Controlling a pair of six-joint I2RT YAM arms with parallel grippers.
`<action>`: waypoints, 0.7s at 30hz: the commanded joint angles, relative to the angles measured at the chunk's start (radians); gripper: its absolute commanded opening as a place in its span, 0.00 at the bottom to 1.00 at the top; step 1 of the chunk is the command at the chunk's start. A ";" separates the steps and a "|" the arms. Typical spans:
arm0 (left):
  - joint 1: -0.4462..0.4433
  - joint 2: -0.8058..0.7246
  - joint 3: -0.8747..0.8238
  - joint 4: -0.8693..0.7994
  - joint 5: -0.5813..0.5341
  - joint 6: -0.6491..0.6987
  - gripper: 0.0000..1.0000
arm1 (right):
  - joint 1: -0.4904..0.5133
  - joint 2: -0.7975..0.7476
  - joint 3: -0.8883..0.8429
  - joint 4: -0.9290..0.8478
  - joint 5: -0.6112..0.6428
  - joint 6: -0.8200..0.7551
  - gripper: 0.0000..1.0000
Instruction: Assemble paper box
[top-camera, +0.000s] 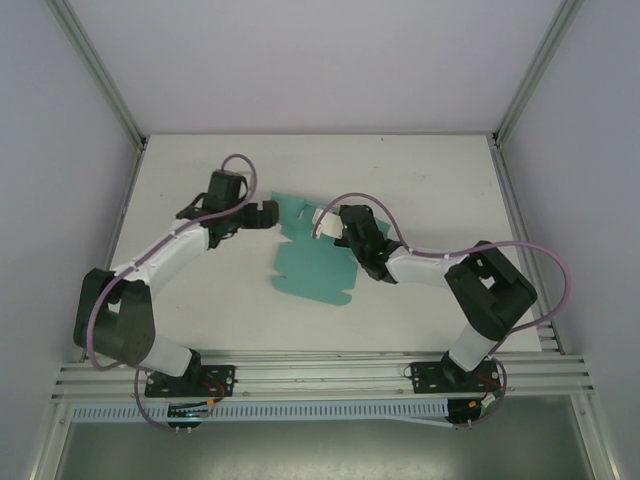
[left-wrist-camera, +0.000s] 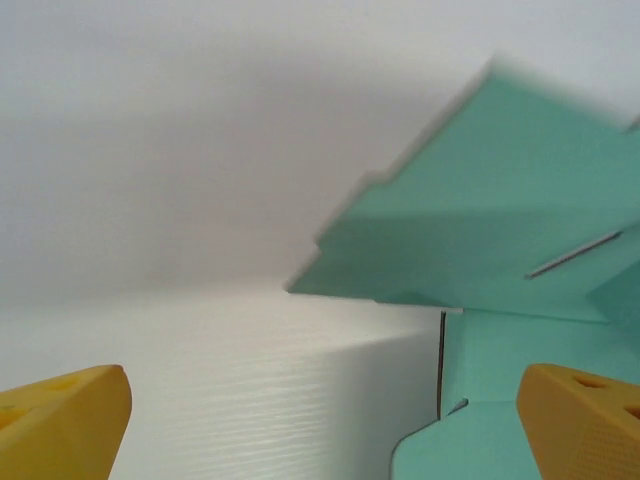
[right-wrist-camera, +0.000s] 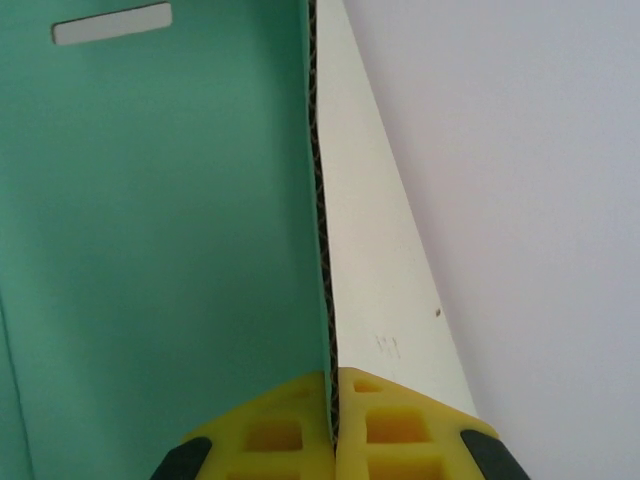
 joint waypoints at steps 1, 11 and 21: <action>0.041 -0.011 0.030 -0.045 0.144 0.198 0.98 | -0.020 0.007 0.057 -0.015 -0.095 -0.047 0.00; 0.106 0.112 0.170 -0.042 0.382 0.594 0.85 | -0.041 0.012 0.153 -0.189 -0.220 -0.109 0.00; 0.105 0.142 0.151 -0.063 0.274 0.538 0.73 | -0.045 0.018 0.165 -0.205 -0.187 -0.115 0.00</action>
